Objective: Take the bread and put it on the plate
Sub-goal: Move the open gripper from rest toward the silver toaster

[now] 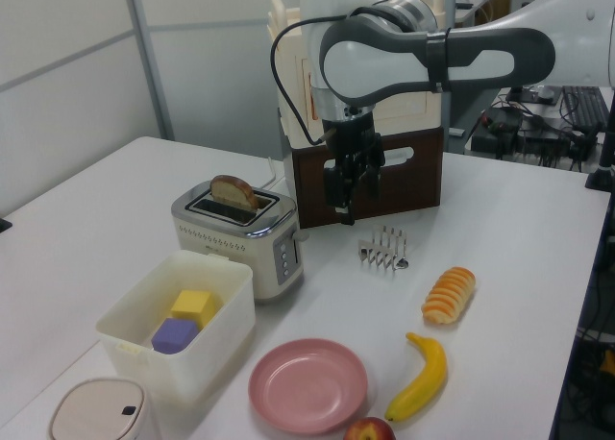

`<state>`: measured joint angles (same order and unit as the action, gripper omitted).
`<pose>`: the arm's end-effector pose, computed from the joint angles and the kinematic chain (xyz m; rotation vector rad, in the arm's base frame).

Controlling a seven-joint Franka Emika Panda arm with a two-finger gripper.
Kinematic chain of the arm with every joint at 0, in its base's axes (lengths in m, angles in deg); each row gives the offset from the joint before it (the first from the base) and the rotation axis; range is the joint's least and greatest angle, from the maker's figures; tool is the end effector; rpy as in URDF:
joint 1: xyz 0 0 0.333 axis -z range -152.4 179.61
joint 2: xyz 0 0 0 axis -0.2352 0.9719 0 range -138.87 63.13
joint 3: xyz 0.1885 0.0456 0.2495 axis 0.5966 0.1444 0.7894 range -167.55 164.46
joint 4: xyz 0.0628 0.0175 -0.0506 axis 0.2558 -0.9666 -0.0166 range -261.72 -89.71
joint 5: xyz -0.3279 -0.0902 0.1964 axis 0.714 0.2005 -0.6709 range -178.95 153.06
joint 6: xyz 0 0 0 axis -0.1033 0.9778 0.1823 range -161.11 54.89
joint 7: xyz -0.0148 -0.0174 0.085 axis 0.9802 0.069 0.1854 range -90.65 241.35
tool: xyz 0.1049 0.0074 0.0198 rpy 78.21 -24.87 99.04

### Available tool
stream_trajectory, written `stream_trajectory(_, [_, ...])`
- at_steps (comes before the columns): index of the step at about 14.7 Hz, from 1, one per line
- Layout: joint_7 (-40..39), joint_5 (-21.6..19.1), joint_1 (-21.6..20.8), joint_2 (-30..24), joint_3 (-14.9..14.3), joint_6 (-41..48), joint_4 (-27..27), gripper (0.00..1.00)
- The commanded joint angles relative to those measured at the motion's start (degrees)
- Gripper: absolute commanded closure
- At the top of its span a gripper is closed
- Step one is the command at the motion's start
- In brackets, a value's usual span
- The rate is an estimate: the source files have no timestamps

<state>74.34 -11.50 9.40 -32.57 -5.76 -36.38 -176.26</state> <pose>0.5788 -0.0010 0.5682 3.1067 0.0292 -0.1513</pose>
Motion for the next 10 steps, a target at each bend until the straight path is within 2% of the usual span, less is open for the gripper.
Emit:
stream_trajectory(1, [0.57, 0.04, -0.28, 0.24, -0.44, -1.04, -0.25, 0.0])
stream_trajectory(10, [0.48, -0.13, -0.19, 0.25, -0.44, -1.66, -0.25, 0.0])
